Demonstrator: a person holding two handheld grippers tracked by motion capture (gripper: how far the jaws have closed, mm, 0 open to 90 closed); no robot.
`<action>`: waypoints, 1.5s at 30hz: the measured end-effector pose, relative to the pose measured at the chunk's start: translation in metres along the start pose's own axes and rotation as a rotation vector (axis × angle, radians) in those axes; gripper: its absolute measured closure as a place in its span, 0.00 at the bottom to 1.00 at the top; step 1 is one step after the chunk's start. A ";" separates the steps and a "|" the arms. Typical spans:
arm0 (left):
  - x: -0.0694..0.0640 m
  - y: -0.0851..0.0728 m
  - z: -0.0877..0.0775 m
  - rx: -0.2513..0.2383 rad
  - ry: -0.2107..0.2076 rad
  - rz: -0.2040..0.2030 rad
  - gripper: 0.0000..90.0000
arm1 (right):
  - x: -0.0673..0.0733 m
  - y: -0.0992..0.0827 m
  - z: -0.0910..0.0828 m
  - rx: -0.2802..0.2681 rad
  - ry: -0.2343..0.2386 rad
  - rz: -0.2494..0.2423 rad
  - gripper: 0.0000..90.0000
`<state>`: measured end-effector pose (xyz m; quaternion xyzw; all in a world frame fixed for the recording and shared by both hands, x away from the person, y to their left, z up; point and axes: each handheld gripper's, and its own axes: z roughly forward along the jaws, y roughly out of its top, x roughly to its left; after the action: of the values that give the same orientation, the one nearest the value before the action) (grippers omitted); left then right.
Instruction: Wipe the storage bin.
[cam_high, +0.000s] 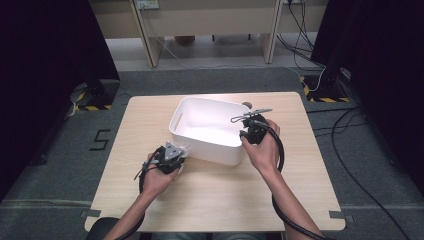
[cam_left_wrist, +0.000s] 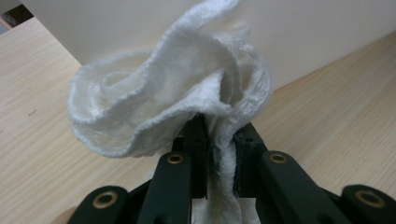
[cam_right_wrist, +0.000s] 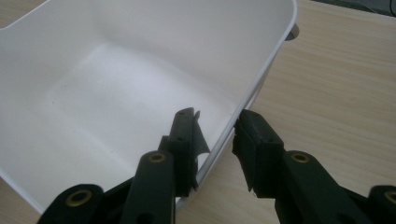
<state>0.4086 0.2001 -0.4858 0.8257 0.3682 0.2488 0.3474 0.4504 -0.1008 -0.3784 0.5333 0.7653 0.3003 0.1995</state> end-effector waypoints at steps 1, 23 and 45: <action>0.000 0.000 0.001 0.001 0.000 -0.001 0.87 | 0.000 0.000 0.000 -0.001 -0.001 -0.002 0.76; -0.003 0.003 0.005 0.027 -0.025 0.001 0.88 | 0.001 0.000 0.000 -0.001 -0.003 0.000 0.76; -0.010 0.013 -0.003 -0.015 -0.031 -0.004 0.88 | 0.000 0.000 0.001 -0.002 0.000 0.003 0.76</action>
<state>0.4062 0.1873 -0.4758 0.8262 0.3623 0.2380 0.3599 0.4510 -0.1004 -0.3787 0.5341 0.7644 0.3013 0.1994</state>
